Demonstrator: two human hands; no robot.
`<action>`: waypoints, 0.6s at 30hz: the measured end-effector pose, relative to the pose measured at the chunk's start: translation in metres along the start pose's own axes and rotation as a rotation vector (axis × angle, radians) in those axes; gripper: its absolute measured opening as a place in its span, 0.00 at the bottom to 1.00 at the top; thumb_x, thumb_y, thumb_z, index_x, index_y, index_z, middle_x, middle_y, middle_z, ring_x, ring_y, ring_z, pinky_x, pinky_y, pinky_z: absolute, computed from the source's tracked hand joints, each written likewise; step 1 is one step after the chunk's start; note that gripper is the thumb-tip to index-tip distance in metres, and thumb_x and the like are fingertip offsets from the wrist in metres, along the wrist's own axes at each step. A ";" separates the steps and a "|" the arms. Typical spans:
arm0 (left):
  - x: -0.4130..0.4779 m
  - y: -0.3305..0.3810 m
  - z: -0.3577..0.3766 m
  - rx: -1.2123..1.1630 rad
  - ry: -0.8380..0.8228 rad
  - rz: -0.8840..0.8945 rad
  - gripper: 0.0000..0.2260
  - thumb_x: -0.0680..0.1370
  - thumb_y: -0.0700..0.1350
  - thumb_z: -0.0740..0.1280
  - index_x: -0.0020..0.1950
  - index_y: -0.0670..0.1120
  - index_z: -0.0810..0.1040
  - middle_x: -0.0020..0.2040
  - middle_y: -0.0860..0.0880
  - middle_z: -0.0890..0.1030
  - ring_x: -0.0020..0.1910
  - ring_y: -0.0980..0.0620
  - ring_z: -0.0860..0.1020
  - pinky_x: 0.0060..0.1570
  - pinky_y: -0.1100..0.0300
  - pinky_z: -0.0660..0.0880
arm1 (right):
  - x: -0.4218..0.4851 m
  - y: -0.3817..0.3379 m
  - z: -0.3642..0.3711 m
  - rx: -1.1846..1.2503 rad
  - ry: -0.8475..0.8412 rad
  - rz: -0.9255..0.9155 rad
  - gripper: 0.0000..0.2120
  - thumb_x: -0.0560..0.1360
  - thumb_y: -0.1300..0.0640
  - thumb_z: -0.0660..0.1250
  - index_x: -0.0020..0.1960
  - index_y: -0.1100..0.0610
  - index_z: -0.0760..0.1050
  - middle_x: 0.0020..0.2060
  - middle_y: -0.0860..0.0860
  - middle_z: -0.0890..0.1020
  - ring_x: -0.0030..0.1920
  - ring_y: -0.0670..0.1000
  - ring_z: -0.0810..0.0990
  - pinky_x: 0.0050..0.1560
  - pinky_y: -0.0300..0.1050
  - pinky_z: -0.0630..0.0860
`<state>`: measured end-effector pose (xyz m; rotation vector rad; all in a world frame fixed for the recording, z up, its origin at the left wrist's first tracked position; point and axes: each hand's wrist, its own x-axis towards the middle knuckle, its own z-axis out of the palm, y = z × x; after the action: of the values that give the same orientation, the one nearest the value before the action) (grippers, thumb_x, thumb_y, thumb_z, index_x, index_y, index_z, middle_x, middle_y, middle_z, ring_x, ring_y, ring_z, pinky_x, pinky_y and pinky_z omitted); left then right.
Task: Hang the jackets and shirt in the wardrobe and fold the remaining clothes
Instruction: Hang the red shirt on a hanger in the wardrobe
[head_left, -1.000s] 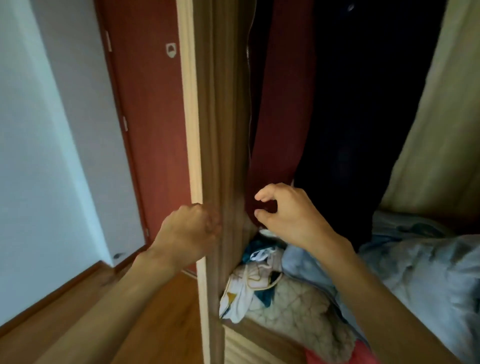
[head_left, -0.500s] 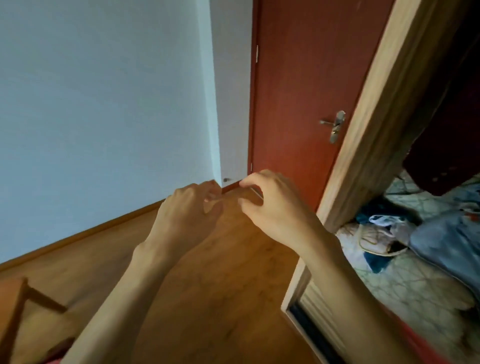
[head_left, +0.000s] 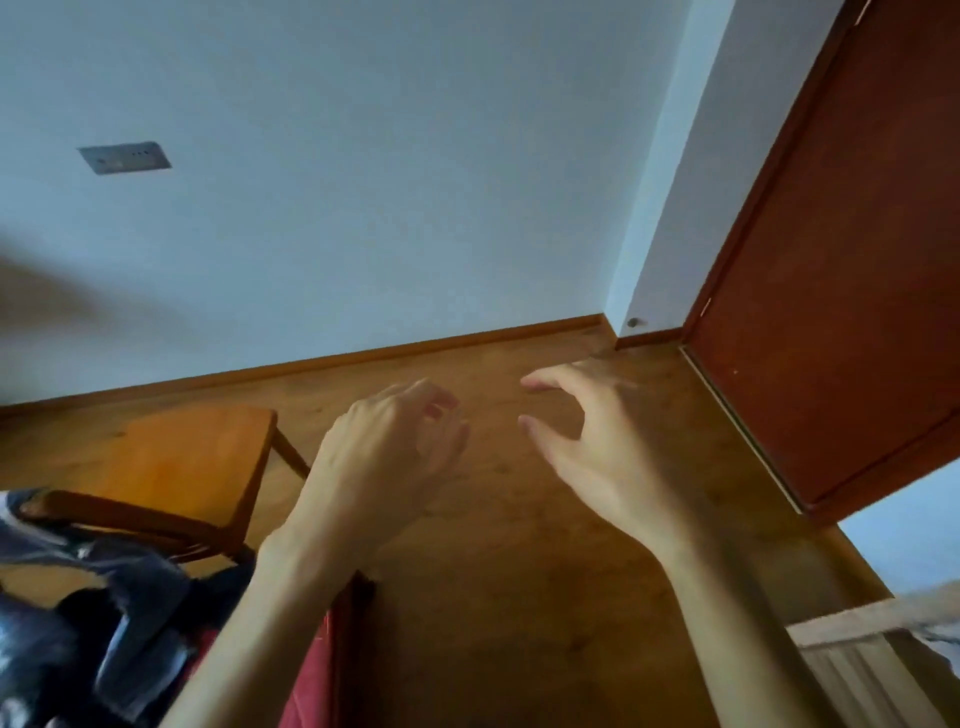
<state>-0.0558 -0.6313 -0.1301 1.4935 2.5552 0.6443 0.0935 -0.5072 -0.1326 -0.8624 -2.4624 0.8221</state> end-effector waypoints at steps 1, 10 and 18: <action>0.002 -0.014 -0.002 0.004 0.005 -0.028 0.16 0.79 0.56 0.65 0.64 0.53 0.78 0.58 0.56 0.81 0.53 0.60 0.78 0.41 0.75 0.65 | 0.009 -0.004 0.011 0.003 -0.025 -0.011 0.17 0.76 0.51 0.71 0.65 0.48 0.77 0.61 0.40 0.78 0.60 0.37 0.74 0.51 0.20 0.65; 0.038 -0.107 -0.007 0.000 0.024 -0.237 0.16 0.79 0.57 0.64 0.64 0.52 0.78 0.56 0.55 0.81 0.50 0.59 0.78 0.46 0.64 0.76 | 0.105 -0.027 0.083 -0.027 -0.184 -0.148 0.16 0.75 0.54 0.73 0.62 0.50 0.79 0.57 0.43 0.81 0.56 0.40 0.77 0.57 0.33 0.74; 0.130 -0.165 -0.022 0.086 0.082 -0.371 0.16 0.80 0.58 0.64 0.65 0.54 0.77 0.57 0.56 0.82 0.51 0.58 0.80 0.48 0.64 0.78 | 0.240 -0.039 0.125 -0.004 -0.286 -0.296 0.16 0.77 0.53 0.71 0.64 0.50 0.77 0.59 0.44 0.79 0.60 0.42 0.76 0.61 0.37 0.74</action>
<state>-0.2614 -0.5974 -0.1633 0.9863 2.8468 0.5584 -0.1651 -0.4221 -0.1594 -0.3848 -2.7486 0.8805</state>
